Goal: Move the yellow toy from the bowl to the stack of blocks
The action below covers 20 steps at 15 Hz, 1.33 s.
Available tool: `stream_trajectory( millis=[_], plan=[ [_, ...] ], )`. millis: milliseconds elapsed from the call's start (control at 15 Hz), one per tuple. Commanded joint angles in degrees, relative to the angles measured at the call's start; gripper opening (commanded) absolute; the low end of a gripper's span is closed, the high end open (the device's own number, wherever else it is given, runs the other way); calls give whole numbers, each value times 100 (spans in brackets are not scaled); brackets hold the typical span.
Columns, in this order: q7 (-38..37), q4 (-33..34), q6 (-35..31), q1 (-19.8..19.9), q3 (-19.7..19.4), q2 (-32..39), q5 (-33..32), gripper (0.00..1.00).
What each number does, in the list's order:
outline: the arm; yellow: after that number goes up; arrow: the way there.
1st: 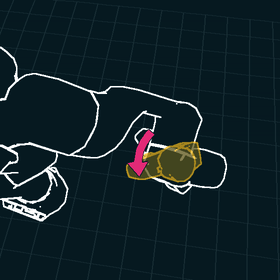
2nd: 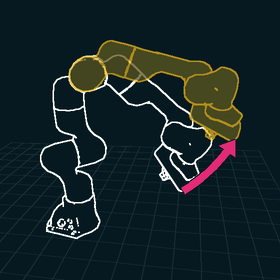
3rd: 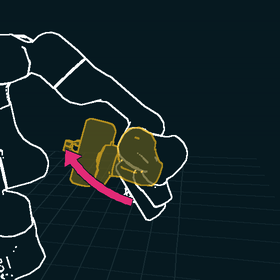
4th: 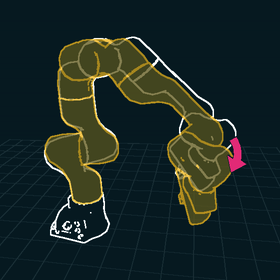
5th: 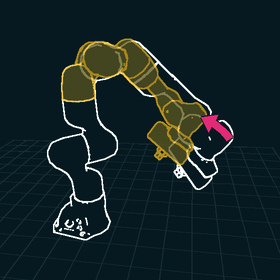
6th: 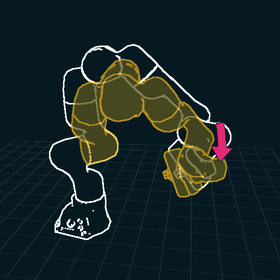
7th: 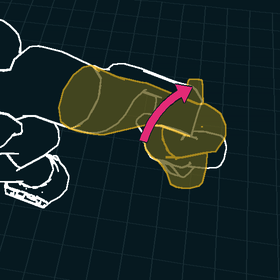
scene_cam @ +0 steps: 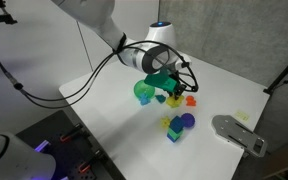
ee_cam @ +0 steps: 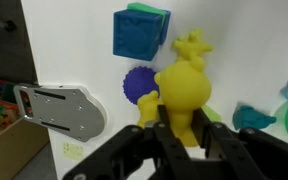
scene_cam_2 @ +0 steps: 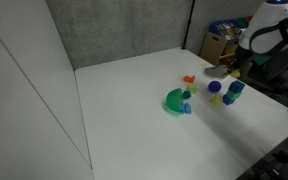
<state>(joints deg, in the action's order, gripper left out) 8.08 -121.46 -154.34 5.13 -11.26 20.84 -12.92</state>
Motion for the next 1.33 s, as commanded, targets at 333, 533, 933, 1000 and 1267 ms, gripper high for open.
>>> stream_trajectory(
  millis=[333, 533, 933, 1000, 1267],
  plan=[
    [-242, -57, -365, 231, -471, 198, -241, 9],
    [-177, -93, -304, 298, -459, 269, -159, 9],
    [63, -283, -336, 500, -182, 337, 110, 9],
    [93, -297, -385, 540, -131, 350, 152, 9],
    [76, -322, -573, 602, -96, 413, 116, 9]
  ],
)
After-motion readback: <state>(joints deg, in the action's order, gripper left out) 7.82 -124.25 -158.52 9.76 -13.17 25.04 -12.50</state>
